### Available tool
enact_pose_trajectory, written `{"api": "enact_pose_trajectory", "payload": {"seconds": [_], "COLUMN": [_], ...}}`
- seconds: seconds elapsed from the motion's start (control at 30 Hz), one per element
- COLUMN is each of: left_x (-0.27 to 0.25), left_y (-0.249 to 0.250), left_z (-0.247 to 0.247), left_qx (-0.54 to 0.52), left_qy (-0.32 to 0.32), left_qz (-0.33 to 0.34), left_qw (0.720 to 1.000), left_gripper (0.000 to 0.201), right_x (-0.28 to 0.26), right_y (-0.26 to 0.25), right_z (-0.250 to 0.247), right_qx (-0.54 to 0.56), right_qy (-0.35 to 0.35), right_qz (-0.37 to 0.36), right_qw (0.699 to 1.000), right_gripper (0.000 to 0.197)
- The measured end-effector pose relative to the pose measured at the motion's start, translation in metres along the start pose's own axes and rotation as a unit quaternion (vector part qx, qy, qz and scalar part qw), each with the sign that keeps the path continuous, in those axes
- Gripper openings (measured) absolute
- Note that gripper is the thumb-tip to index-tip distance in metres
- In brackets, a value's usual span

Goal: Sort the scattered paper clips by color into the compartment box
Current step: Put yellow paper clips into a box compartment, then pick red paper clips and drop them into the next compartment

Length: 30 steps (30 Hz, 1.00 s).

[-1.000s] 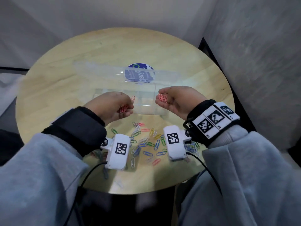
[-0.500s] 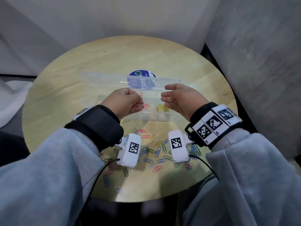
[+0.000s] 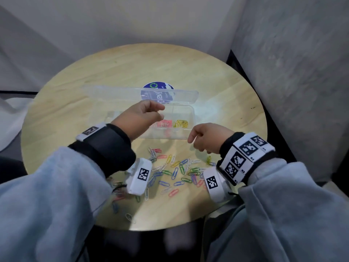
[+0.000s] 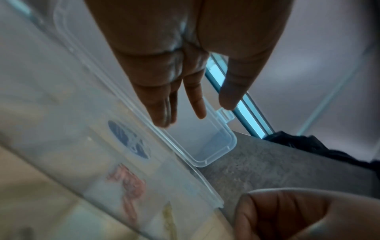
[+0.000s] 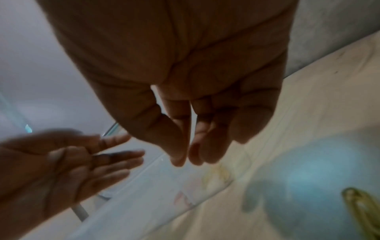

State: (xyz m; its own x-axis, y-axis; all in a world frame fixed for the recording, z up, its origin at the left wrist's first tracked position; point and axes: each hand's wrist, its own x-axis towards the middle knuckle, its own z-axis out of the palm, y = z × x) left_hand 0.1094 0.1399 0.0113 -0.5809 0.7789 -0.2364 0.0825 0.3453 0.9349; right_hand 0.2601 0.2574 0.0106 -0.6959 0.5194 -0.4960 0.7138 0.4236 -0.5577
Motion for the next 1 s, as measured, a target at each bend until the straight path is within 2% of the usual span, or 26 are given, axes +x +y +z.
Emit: {"api": "enact_pose_trajectory", "payload": {"seconds": [0.1,0.2,0.27,0.37,0.5,0.7,0.8,1.0], "left_x": [-0.017,-0.030,-0.029,-0.027,-0.024,-0.025,-0.027,-0.029], "left_y": [-0.013,-0.027,-0.037,-0.044,-0.047,-0.048,-0.047,-0.046], "left_z": [-0.015,-0.020,-0.017,-0.007,0.007,0.024,0.026,0.031], "left_qx": [0.125,0.325,0.397,0.435,0.487,0.513,0.545,0.575], "left_qy": [-0.015,-0.048,-0.051,-0.065,-0.105,-0.121,-0.118,-0.105], "left_qz": [0.018,0.004,-0.009,-0.009,0.036,0.063,0.046,0.003], "left_qw": [0.992,0.945,0.917,0.898,0.866,0.848,0.829,0.812], "left_gripper": [0.015,0.003,0.014,0.024,0.027,0.022,0.016,0.026], "right_x": [0.001,0.002,0.001,0.003,0.010,0.025,0.025,0.022], "right_y": [-0.002,-0.003,-0.002,0.002,0.006,0.002,0.003,0.004], "right_z": [0.006,0.012,0.014,0.019,0.028,0.037,0.038,0.036], "right_qx": [-0.108,-0.185,-0.221,-0.268,-0.305,-0.324,-0.328,-0.323], "right_qy": [-0.027,-0.047,-0.054,-0.061,-0.071,-0.092,-0.097,-0.094], "right_qz": [0.003,0.024,0.042,0.053,0.054,0.047,0.044,0.042], "right_qw": [0.994,0.981,0.973,0.960,0.948,0.940,0.939,0.941], "right_gripper": [0.015,0.019,0.023,0.025,0.024,0.024,0.024,0.004]}}
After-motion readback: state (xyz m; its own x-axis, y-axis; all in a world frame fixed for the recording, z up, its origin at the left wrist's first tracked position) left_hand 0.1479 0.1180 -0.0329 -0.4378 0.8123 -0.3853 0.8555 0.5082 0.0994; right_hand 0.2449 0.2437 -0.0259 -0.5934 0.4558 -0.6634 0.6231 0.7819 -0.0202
